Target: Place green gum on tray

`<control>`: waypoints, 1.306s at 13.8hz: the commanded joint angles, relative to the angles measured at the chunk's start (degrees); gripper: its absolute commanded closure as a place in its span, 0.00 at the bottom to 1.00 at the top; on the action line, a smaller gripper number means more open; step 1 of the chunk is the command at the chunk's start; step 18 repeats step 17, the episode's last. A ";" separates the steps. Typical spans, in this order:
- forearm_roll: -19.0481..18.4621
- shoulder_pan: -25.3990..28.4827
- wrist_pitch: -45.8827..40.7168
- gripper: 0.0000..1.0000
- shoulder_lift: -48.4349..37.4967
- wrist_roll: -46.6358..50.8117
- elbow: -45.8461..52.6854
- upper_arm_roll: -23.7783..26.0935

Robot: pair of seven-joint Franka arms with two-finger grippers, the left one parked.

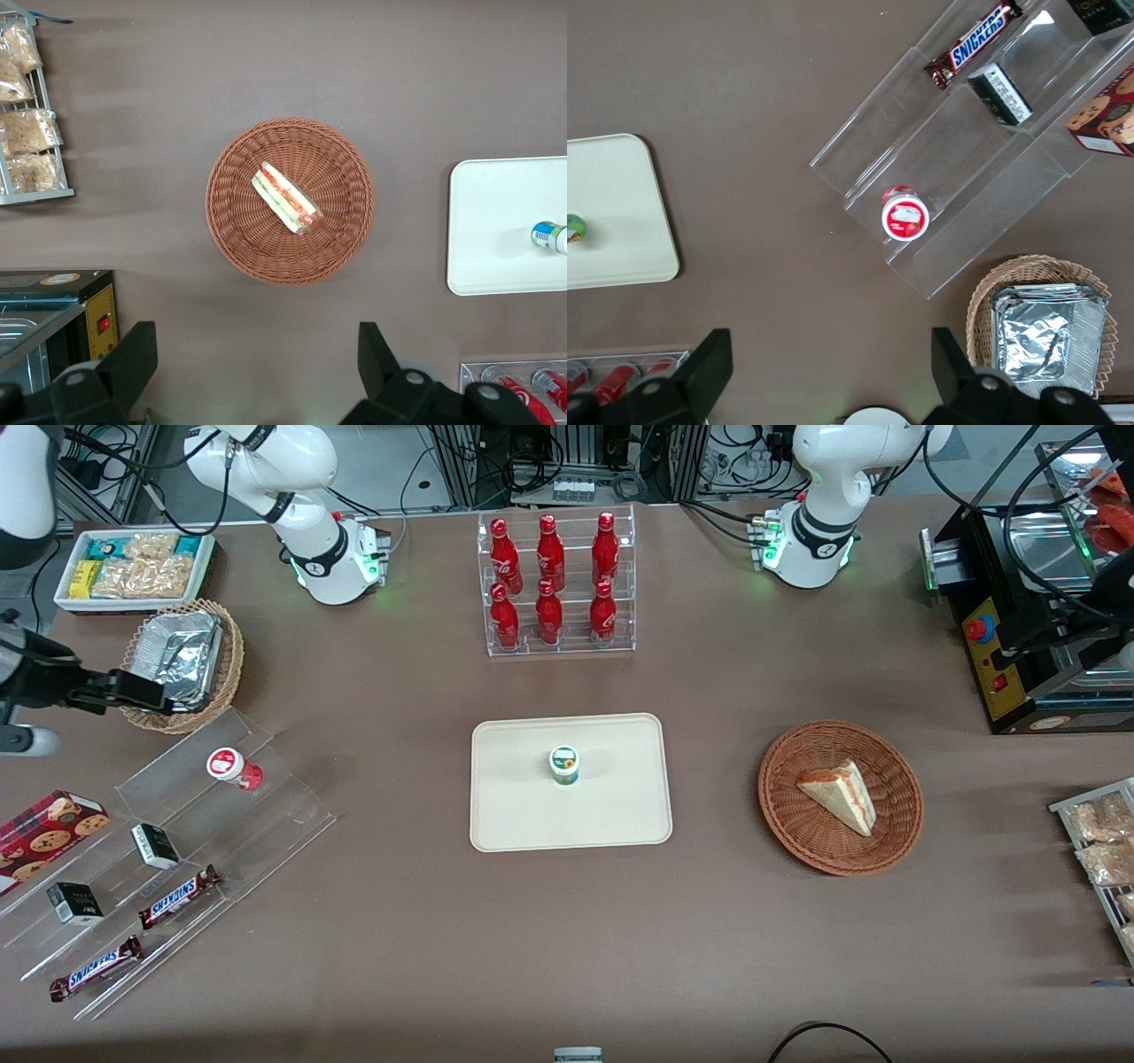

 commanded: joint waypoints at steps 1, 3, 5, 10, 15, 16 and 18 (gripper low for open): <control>-0.78 -0.19 -1.46 0.00 -1.13 0.10 0.64 0.60; -0.87 -0.11 -1.29 0.00 -1.05 0.18 0.73 0.68; -0.43 0.24 -1.89 0.00 -1.48 0.79 0.90 0.68; -0.25 0.77 -1.64 0.00 -5.18 1.58 -1.03 0.77; -4.20 2.79 -1.11 0.00 -4.65 3.79 0.02 0.60; -4.38 2.71 -1.11 0.00 -4.48 3.79 0.20 0.60; -4.30 2.53 -1.28 0.00 -4.39 3.70 0.11 0.60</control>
